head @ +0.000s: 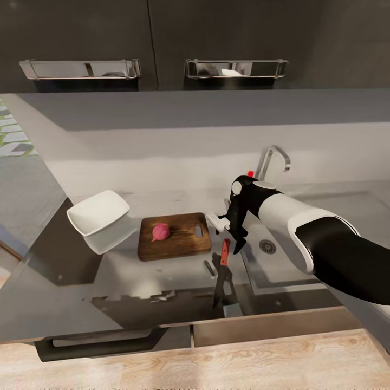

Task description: In the kitchen, take the Vidalia onion out of the sink, dice it on the chopping board with the paring knife, put the diced onion into the bowl on the countertop, then place both the paring knife and the chopping board into the sink.

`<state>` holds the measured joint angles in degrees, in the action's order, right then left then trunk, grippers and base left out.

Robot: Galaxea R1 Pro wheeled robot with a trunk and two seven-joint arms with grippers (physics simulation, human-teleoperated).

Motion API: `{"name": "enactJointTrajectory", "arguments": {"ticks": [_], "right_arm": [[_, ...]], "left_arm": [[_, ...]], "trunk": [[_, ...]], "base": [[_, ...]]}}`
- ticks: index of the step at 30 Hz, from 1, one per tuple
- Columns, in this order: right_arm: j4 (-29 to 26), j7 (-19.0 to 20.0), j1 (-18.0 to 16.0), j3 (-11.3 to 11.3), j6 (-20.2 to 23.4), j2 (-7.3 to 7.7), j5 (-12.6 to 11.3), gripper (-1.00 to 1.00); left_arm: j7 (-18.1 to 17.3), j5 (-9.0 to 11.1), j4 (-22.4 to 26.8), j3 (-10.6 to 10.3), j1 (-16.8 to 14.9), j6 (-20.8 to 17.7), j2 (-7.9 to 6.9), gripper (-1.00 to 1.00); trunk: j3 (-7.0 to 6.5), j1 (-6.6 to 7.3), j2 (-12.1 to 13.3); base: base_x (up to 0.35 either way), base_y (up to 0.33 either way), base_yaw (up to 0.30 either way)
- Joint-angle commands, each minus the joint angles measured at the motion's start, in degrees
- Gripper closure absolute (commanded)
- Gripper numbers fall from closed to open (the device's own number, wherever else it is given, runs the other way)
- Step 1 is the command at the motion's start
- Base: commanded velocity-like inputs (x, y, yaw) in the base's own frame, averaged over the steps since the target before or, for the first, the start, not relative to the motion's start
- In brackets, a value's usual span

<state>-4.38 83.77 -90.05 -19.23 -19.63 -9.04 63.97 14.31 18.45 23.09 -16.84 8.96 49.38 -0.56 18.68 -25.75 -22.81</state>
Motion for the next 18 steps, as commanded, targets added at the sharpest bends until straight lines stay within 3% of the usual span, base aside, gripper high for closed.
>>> {"name": "enactJointTrajectory", "arguments": {"ticks": [1, 9, 18], "right_arm": [[0.0, 0.1, 0.0, 0.1, -0.3, -0.01, 0.2, -1.00], [0.0, 0.1, 0.0, 0.1, -0.3, -0.01, 0.2, -1.00], [0.0, 0.1, 0.0, 0.1, -0.3, -0.01, 0.3, -1.00]], "left_arm": [[0.4, 0.4, 0.1, -0.5, 0.0, 0.1, -0.06, -1.00], [0.4, 0.4, 0.1, -0.5, 0.0, 0.1, -0.05, -1.00], [0.4, 0.4, 0.1, -0.4, 0.0, 0.1, 0.01, -1.00]], "trunk": [[0.18, -0.03, -0.1], [0.91, -0.03, -0.1], [1.73, -0.03, -0.1]], "base": [[0.000, 0.000, 0.000], [0.003, -0.002, 0.000], [0.136, -0.115, 0.000]]}}
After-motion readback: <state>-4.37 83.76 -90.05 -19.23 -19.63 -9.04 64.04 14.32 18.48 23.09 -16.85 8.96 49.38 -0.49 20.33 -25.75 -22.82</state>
